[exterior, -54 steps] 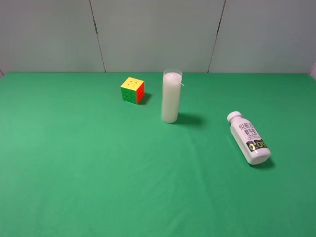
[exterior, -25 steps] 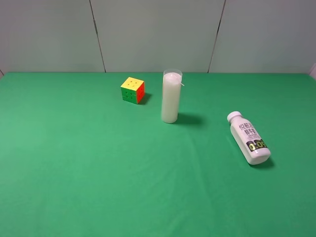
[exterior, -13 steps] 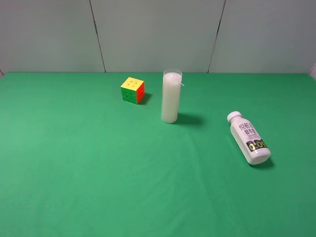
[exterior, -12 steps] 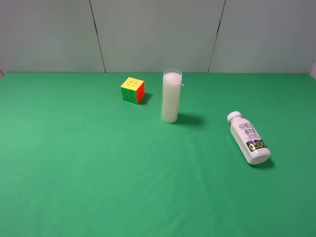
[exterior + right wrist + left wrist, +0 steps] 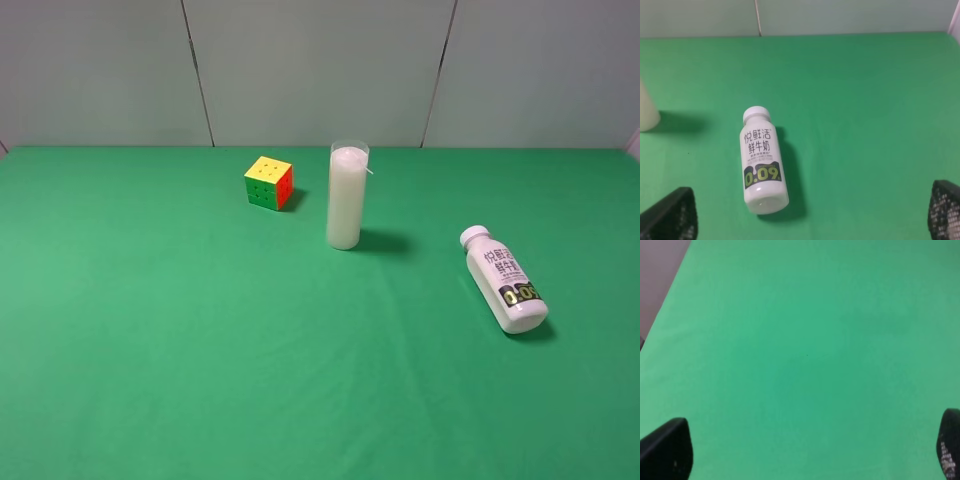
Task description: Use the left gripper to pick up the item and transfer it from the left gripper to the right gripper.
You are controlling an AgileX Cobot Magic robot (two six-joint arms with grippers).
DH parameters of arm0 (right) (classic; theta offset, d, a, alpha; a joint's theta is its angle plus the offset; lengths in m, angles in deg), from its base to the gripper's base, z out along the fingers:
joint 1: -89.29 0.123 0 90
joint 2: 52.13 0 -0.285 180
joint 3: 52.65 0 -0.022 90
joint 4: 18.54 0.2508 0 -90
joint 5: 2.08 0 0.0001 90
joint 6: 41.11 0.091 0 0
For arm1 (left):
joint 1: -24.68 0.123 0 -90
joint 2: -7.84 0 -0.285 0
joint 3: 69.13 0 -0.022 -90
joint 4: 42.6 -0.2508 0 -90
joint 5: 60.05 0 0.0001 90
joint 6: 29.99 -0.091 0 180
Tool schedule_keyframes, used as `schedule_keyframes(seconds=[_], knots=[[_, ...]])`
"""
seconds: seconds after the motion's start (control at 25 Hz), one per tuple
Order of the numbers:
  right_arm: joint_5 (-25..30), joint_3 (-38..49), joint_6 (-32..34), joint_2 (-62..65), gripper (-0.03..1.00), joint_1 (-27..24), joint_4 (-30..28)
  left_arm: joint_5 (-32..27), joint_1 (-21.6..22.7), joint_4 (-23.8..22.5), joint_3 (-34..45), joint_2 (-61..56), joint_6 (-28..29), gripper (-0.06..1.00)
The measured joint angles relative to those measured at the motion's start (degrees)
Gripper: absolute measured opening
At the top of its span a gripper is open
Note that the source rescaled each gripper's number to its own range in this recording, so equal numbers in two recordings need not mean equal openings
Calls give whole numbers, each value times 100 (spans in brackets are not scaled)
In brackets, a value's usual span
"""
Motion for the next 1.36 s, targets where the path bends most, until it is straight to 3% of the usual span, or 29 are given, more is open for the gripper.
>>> schedule_keyframes(seconds=[0.28,1.36], knots=[[-17,0,0,0,100,0,0,0,-483,0,0,0,0,94],[-17,0,0,0,100,0,0,0,-498,0,0,0,-5,94]])
